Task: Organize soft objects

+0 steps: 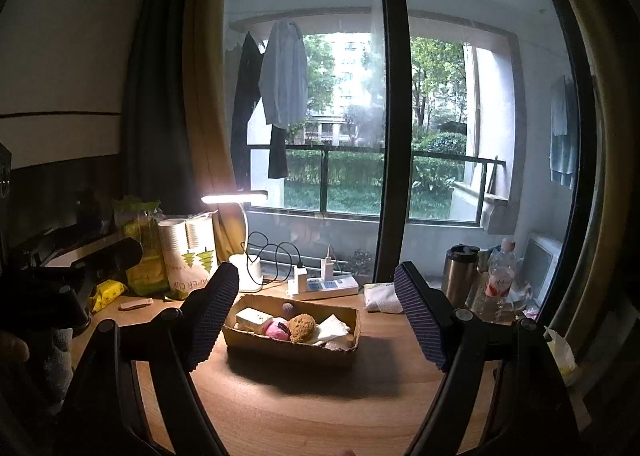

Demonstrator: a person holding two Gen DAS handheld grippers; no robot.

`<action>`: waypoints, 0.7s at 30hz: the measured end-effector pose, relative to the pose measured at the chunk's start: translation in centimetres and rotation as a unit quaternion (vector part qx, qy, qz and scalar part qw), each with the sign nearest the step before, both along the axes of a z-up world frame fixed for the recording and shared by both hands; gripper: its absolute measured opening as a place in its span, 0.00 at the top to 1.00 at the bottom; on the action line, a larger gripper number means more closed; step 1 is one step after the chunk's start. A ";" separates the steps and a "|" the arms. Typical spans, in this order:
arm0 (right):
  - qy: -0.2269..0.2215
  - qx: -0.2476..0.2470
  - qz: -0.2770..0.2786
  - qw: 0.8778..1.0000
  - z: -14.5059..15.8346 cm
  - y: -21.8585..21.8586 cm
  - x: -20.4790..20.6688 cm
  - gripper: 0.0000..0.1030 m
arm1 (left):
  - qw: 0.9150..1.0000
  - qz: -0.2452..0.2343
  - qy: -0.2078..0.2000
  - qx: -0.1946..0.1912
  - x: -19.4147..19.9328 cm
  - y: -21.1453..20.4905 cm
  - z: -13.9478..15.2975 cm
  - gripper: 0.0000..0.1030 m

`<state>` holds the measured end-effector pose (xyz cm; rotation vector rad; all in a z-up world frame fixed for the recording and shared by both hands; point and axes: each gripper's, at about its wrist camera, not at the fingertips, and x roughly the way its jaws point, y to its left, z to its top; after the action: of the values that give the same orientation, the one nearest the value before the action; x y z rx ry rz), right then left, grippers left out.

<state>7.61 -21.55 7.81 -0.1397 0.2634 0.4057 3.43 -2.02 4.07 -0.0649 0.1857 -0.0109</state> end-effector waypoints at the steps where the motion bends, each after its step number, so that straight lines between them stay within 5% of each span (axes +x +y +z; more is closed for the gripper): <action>1: 0.000 0.000 -0.001 1.000 0.0 0.0 0.0 0.20 | 1.000 0.000 0.000 0.001 0.0 0.0 0.0 0.01; 21: 0.003 -0.001 -0.004 1.000 -0.2 -0.1 0.1 0.20 | 1.000 -0.005 0.006 0.005 0.0 -0.4 0.0 0.01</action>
<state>7.75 -21.65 7.63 -0.1397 0.2710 0.3972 3.40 -2.44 4.06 -0.0540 0.1974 -0.0190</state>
